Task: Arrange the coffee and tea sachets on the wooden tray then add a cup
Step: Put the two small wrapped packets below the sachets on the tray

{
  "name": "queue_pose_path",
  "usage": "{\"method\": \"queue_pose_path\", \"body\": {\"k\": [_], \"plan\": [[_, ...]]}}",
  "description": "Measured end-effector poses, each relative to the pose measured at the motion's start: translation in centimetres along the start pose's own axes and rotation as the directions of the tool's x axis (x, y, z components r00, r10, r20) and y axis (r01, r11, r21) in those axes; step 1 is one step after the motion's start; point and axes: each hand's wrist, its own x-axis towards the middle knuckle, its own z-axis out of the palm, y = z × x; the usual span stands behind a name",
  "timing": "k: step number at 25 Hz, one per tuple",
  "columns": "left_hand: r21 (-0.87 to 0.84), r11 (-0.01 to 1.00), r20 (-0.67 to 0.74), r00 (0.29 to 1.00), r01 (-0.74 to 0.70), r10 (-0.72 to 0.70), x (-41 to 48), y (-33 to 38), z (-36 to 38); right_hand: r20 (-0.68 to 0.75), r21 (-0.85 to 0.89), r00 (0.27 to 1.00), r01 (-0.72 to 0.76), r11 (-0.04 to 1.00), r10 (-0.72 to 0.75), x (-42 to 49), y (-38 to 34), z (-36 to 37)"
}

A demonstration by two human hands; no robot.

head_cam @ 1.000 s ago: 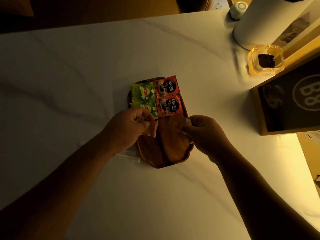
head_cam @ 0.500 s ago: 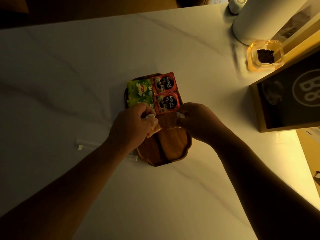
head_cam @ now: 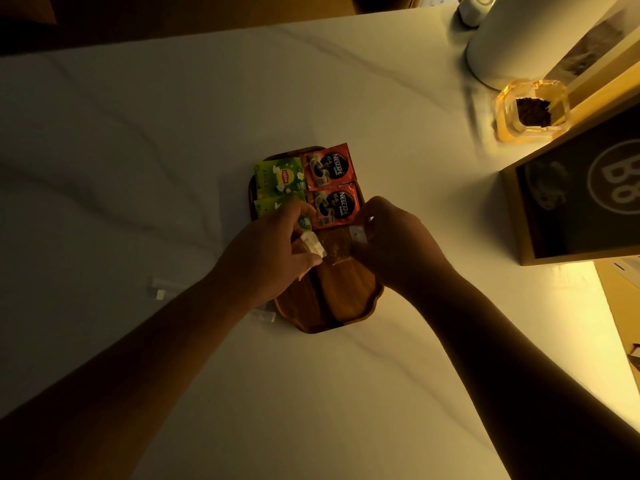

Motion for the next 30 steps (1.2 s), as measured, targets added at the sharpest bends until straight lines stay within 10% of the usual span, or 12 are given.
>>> {"method": "queue_pose_path", "body": {"k": [6,11,30], "plan": [[0.500,0.859,-0.177,0.957,-0.113,0.230,-3.0,-0.5,1.9,-0.164,-0.404,0.953,0.169,0.899,-0.253,-4.4,2.0,1.9],[0.510,0.850,-0.056,0.981,-0.130,0.184,-4.8,-0.6,4.4,0.041,-0.499,0.911,0.374,0.782,-0.410,-5.7,2.6,4.2],[0.541,0.825,-0.017,0.978,-0.166,0.208,-5.1,-1.0,3.9,-0.008,-0.532,0.907,0.353,0.770,-0.421,-5.5,2.6,6.0]]}}
